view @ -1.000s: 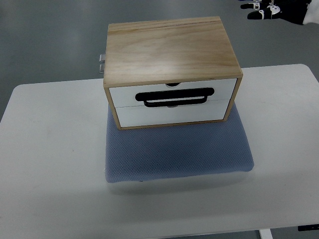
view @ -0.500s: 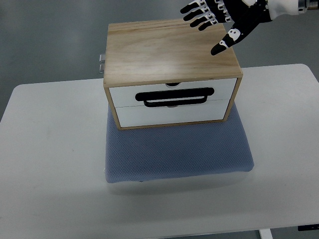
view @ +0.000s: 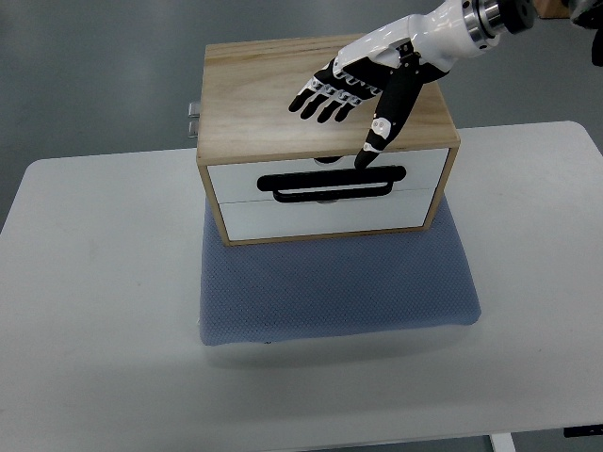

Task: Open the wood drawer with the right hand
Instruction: 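Lower the right hand and hook fingers around the upper drawer's black handle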

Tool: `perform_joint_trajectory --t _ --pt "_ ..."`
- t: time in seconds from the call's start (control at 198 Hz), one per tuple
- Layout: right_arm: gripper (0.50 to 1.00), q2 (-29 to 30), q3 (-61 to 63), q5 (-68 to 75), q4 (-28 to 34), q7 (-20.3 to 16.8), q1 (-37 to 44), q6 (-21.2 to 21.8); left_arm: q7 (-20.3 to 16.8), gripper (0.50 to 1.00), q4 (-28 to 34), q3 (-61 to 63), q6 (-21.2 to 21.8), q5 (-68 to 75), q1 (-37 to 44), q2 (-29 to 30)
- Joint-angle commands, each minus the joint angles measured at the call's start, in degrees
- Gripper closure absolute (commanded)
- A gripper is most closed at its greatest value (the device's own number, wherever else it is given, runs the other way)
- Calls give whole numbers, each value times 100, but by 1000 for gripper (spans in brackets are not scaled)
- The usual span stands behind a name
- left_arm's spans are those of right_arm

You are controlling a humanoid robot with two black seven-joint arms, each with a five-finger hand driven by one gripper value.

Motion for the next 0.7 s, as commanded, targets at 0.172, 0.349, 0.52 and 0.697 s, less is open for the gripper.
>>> perform_joint_trajectory --t 0.172,0.349,0.52,0.697 --pt "558 181 -82 147 231 -201 -32 0 0 500 4 0 0 0 0 0" --pt "560 391 -3 217 257 -526 -243 0 0 500 -5 0 0 0 0 0" --pt "560 435 304 217 274 -913 -595 -398 0 500 -5 0 0 0 0 0" --pt "560 453 304 208 274 -974 -630 -600 0 500 -5 0 0 0 0 0"
